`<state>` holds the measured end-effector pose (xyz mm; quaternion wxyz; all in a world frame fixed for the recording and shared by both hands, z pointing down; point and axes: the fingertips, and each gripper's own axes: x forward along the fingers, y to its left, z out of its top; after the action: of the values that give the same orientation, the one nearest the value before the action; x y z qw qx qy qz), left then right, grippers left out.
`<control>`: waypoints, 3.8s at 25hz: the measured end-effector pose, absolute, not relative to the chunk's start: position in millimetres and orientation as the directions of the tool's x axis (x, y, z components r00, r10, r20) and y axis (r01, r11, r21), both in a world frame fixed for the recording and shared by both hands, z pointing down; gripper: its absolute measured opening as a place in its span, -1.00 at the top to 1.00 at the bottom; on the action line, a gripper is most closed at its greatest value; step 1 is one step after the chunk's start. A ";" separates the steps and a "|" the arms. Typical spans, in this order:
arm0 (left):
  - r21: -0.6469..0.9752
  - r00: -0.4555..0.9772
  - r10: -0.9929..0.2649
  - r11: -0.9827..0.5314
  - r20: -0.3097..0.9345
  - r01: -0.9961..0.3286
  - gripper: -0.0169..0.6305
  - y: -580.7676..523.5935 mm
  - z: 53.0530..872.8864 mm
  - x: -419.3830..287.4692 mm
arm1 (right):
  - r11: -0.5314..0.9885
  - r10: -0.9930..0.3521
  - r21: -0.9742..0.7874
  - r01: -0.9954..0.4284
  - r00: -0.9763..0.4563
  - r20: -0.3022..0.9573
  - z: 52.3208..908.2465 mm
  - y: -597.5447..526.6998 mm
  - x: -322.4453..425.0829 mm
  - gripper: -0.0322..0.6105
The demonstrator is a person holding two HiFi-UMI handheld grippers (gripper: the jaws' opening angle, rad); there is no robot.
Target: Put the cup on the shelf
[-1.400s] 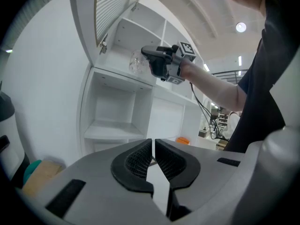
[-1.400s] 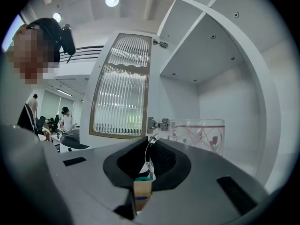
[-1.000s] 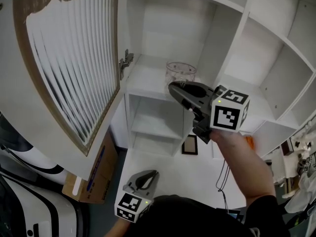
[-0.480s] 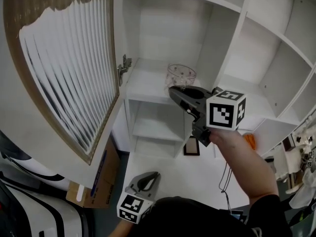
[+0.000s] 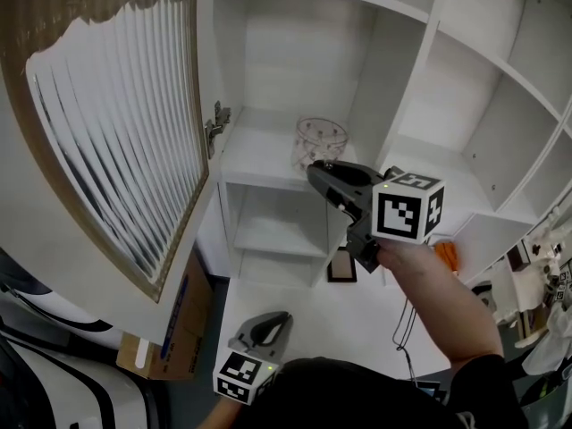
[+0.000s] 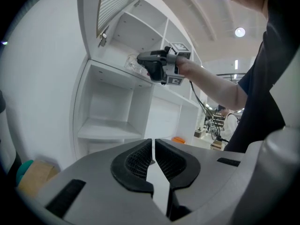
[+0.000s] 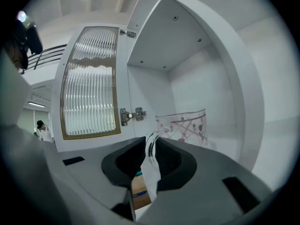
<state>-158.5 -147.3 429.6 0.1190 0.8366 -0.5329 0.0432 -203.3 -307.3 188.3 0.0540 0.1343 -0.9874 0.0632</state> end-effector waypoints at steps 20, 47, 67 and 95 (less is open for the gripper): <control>0.168 0.411 -0.888 -0.381 0.208 -0.909 0.86 -140.9 434.6 -156.7 | 0.942 -0.336 0.013 -0.336 -0.939 0.070 199.6 -277.3 -177.4 0.82; 0.166 0.394 -0.890 -0.363 0.228 -0.917 0.86 -132.1 441.5 -155.7 | 0.939 -0.340 -0.034 -0.342 -0.939 0.060 196.1 -307.2 -196.5 0.82; 0.170 0.338 -0.889 -0.298 0.310 -0.939 0.86 -100.1 455.0 -75.0 | 0.999 -0.040 0.005 -0.041 -0.997 -0.062 284.6 -143.9 -59.0 0.83; 0.072 0.519 -0.822 -0.518 0.234 -0.852 0.86 -143.1 419.4 -24.7 | 0.918 -0.314 -0.233 -0.322 -0.947 0.071 401.7 -140.2 31.6 0.85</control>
<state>-24.7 -143.1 419.4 0.0892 0.8670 -0.4828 0.0854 31.6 -140.2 401.7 0.0161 0.1623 -0.9791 0.1216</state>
